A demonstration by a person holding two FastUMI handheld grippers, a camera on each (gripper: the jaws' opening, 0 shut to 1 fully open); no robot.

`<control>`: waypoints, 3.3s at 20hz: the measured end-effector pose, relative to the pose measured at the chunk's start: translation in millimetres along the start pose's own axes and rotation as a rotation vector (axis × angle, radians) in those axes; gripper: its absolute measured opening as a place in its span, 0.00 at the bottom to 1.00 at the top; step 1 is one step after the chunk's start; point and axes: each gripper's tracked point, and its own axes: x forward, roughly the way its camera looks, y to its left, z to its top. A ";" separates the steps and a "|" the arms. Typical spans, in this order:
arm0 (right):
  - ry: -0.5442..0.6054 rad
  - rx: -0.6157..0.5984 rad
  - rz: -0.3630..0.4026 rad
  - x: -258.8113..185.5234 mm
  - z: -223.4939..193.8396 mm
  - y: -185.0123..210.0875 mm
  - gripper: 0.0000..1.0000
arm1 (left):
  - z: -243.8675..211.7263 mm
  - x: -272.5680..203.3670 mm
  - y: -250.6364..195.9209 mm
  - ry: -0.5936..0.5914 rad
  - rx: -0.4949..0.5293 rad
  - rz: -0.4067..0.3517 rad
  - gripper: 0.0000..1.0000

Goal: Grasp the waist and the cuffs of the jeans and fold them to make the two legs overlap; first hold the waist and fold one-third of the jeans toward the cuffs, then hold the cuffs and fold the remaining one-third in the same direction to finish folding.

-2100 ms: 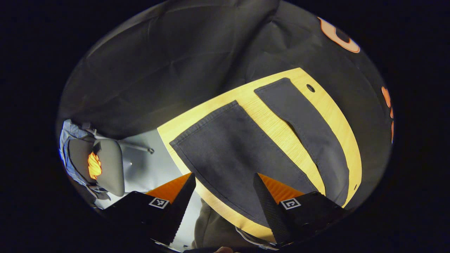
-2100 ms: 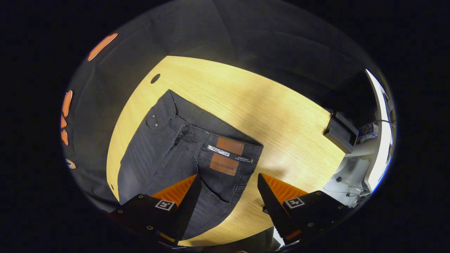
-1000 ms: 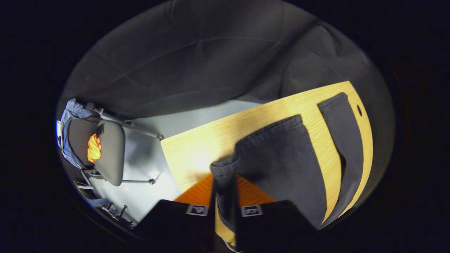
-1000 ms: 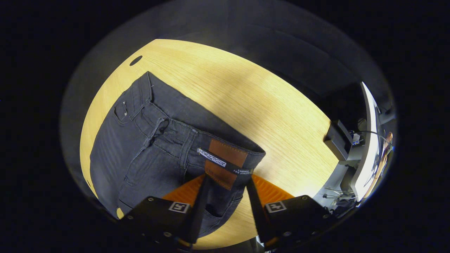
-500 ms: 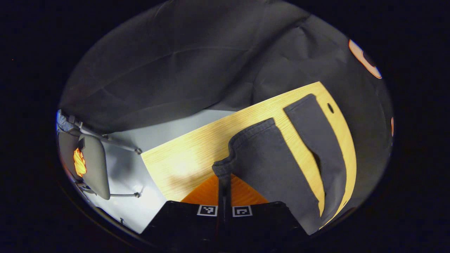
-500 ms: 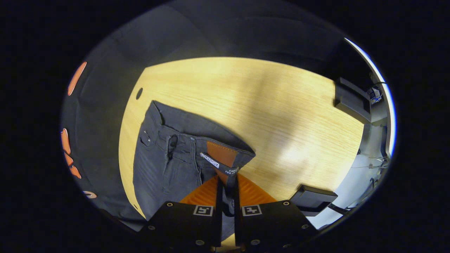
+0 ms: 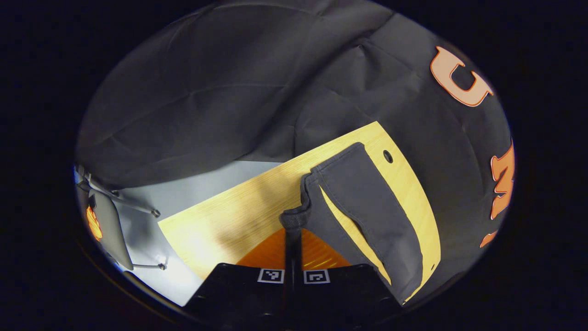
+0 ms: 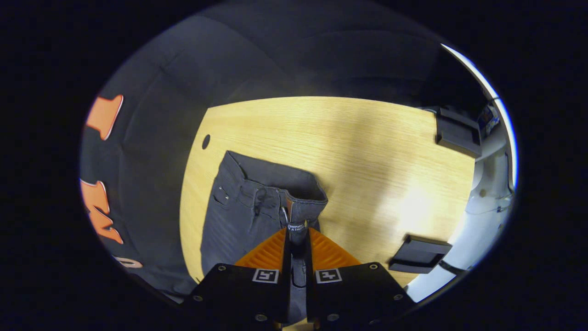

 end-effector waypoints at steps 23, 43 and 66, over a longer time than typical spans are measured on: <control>-0.082 0.169 0.129 -25.4 36.0 141.6 0.15 | 127.1 77.0 -140.7 0.043 0.107 -0.091 0.01; 0.094 0.110 0.063 99.9 61.3 220.8 0.15 | 158.0 95.1 -158.6 0.102 0.091 0.106 0.02; -0.031 -0.146 0.129 39.1 58.9 196.7 0.79 | 149.1 12.9 -262.6 -0.310 0.650 -0.275 0.99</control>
